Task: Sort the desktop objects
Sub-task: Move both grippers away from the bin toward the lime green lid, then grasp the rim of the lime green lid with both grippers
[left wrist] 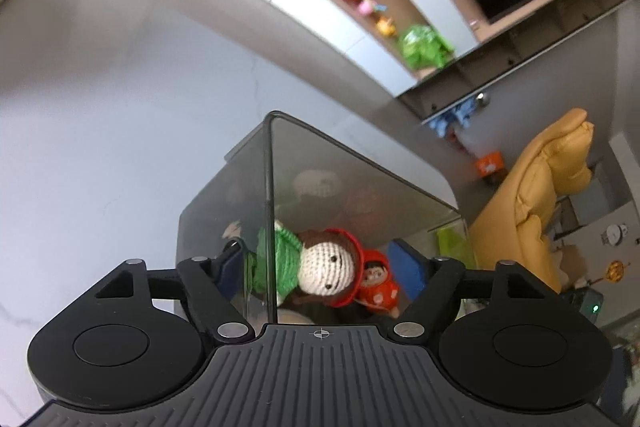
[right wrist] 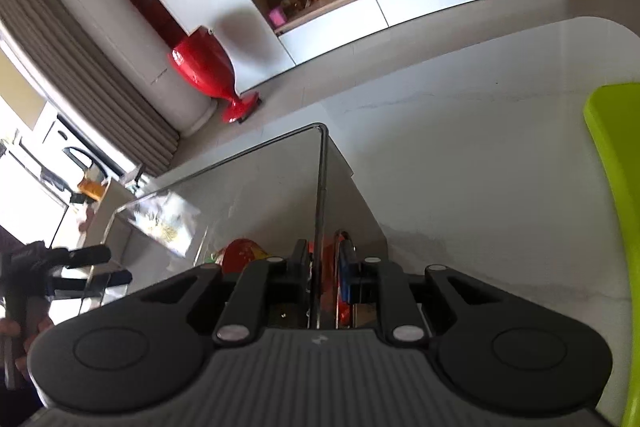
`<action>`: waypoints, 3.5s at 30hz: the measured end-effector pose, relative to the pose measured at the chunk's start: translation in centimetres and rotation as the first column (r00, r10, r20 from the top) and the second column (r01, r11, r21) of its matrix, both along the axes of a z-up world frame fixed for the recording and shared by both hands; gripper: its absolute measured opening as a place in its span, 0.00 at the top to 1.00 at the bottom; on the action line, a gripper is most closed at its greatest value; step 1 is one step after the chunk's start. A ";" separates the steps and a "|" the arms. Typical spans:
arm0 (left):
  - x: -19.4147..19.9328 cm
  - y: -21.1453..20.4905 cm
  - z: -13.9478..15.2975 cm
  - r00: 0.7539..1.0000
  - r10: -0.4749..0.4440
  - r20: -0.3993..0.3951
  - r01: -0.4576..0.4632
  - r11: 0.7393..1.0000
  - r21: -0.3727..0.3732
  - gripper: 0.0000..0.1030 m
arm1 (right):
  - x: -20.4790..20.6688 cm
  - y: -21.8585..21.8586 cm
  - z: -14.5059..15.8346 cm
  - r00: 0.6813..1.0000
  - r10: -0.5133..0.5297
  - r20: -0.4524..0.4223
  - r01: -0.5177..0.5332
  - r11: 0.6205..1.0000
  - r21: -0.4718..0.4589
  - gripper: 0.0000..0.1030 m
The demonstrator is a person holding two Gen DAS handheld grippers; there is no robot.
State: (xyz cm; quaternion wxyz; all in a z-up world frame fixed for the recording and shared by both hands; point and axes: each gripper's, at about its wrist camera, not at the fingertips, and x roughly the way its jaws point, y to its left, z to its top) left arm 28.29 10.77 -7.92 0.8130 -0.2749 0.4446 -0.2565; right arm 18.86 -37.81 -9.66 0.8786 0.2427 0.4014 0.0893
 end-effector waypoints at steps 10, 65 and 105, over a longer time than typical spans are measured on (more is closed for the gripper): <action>-1.3 0.2 -0.6 1.000 -0.003 0.031 0.002 1.000 0.030 0.27 | -0.7 1.9 0.3 1.000 0.025 0.010 -0.024 0.993 -0.112 0.84; -11.5 -53.2 -8.3 0.506 -0.805 -0.310 0.850 0.527 0.019 0.00 | -35.8 -28.6 -16.1 0.612 -0.789 -0.049 0.639 0.457 0.618 0.30; -7.7 -40.8 -9.8 0.701 -0.636 -0.323 0.493 0.759 -0.426 0.00 | -35.8 -27.2 -19.1 0.439 -0.864 -0.246 0.606 0.083 0.791 0.58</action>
